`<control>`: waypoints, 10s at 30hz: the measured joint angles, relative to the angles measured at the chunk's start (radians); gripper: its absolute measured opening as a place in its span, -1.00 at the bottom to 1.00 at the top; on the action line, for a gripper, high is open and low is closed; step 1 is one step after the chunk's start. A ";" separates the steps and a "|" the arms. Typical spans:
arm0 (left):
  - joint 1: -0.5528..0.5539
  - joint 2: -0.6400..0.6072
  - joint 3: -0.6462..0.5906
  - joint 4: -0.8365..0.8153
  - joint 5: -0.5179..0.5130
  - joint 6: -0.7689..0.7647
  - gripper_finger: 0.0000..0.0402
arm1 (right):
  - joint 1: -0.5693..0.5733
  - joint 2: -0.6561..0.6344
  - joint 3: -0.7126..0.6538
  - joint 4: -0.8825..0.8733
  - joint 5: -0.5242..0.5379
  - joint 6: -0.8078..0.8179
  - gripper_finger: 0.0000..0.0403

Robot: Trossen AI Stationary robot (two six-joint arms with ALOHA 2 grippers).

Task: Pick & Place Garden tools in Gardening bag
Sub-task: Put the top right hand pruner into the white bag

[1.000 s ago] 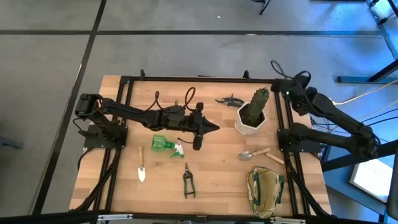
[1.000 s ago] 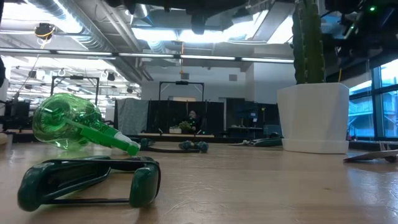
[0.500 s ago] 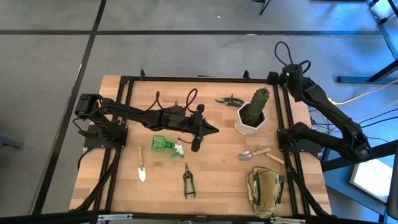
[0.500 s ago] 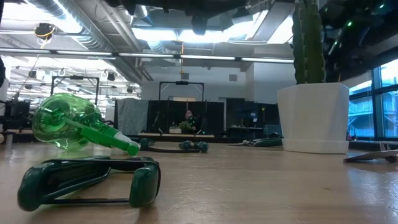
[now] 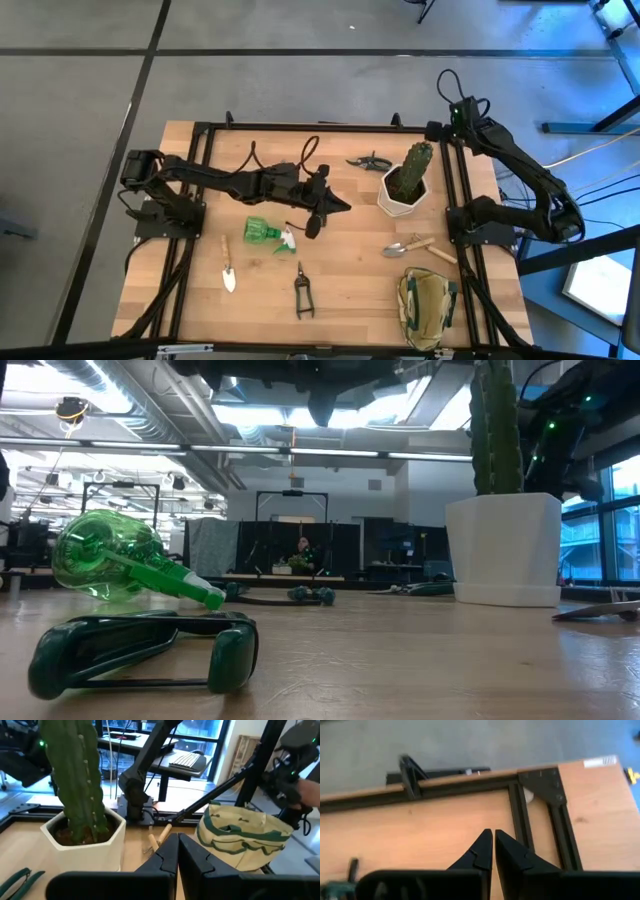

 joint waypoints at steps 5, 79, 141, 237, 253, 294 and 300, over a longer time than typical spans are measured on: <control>0.038 -0.006 0.000 0.019 0.013 -0.005 -0.96 | 0.000 0.037 0.000 -0.017 -0.002 0.005 -0.89; 0.236 -0.004 0.000 -0.182 0.125 0.056 -0.99 | 0.202 0.301 -0.071 0.199 -0.329 0.181 -0.89; 0.226 -0.004 0.000 -0.217 0.125 0.056 -0.98 | 0.304 0.517 -0.013 0.336 -0.423 0.178 -0.89; 0.224 -0.004 0.001 -0.206 0.117 0.090 -0.97 | 0.290 0.240 0.133 -0.172 -0.028 0.190 -0.89; 0.232 -0.004 0.001 -0.204 0.122 0.093 -0.99 | 0.211 0.139 0.132 -0.313 0.039 0.139 -0.89; 0.257 -0.004 0.001 -0.195 0.125 0.119 -0.99 | 0.373 -0.541 -0.102 -0.417 0.121 0.271 -0.89; 0.257 -0.004 0.001 -0.195 0.125 0.119 -0.96 | 0.418 -0.556 -0.102 -0.487 0.123 0.323 -0.89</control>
